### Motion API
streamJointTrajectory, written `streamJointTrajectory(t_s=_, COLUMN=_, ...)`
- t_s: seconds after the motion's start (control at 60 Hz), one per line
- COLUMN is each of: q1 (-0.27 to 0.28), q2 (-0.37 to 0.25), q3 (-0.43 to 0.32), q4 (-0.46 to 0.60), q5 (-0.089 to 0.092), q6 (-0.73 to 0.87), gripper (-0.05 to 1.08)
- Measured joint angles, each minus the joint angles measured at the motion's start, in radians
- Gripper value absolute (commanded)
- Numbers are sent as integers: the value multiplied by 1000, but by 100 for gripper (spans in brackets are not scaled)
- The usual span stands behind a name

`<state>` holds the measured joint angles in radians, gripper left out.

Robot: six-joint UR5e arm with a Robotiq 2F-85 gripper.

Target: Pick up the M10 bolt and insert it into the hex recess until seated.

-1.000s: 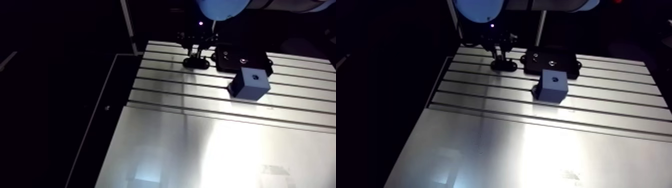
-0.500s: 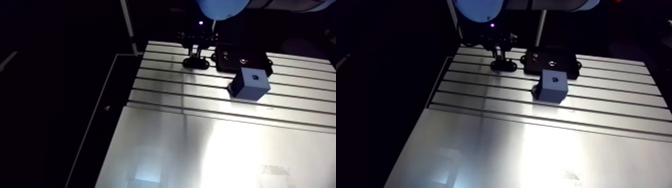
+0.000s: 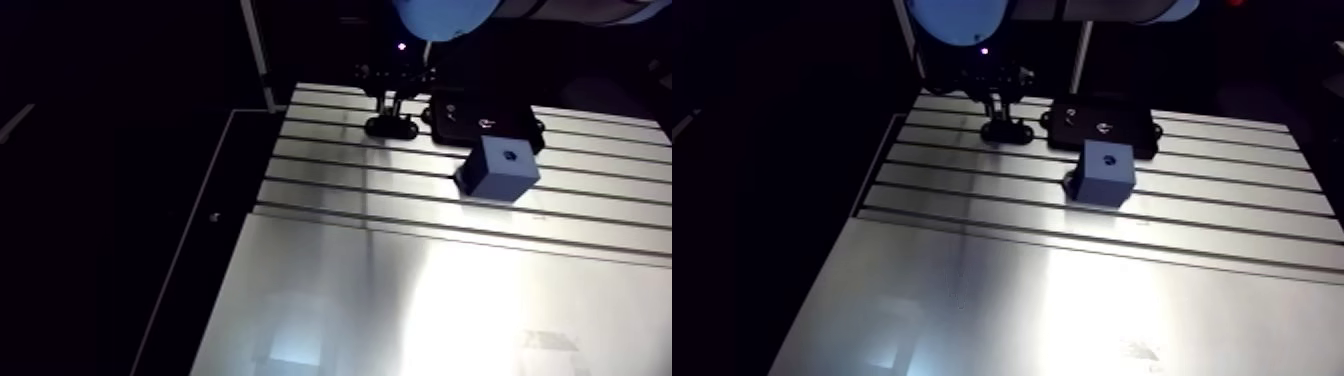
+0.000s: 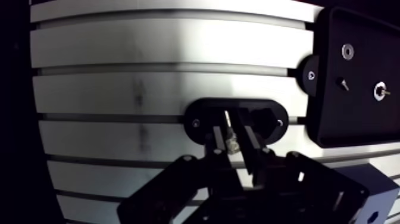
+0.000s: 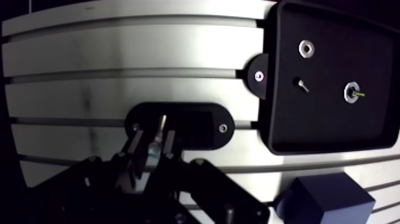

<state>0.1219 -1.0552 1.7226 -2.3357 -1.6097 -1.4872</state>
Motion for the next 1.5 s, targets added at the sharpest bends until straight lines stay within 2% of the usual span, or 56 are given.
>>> streamJointTrajectory(t_s=0.75, q1=-4, q2=-56, q3=-35, q4=23, q5=8, q6=-31, gripper=76)
streamJointTrajectory(t_s=1.183, q1=-29, q2=-140, q3=-135, q4=248, q5=28, q6=-219, gripper=78)
streamJointTrajectory(t_s=1.5, q1=-90, q2=-194, q3=-202, q4=449, q5=41, q6=-445, gripper=79)
